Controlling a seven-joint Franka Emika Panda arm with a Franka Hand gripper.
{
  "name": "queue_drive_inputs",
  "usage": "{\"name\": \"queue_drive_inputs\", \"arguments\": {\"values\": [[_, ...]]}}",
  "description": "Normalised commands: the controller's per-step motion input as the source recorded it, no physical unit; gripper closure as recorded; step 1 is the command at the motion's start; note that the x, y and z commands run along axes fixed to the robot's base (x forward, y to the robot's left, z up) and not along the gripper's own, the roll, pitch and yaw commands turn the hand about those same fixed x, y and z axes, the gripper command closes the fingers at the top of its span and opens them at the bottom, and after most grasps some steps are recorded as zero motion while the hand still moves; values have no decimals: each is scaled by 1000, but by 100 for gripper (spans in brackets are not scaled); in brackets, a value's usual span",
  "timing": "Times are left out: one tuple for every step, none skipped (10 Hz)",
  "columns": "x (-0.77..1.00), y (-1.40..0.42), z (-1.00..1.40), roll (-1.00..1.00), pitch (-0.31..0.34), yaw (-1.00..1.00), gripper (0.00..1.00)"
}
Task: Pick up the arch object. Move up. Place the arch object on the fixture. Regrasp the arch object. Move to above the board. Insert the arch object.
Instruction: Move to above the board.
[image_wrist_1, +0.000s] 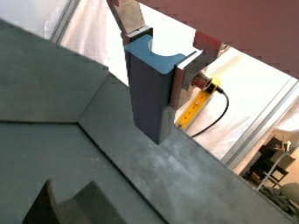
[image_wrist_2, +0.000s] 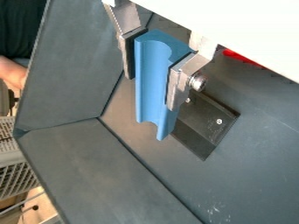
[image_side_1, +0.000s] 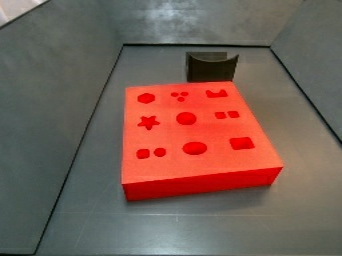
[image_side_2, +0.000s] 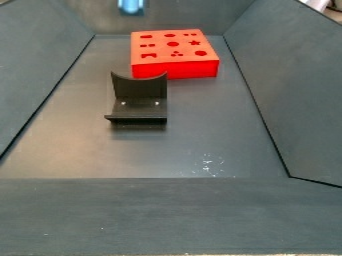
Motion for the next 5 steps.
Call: {"name": "queue_drive_inputs", "arguments": {"values": [[-57,-39,1000,-44,90,73,100],[-50,-38,1000,-41,90,74,100],[-30,-37,974,-40,88,74,100],[-11,-28,761,-38,95,73,100],[-3,-25,597,-35,100,75,100]]}}
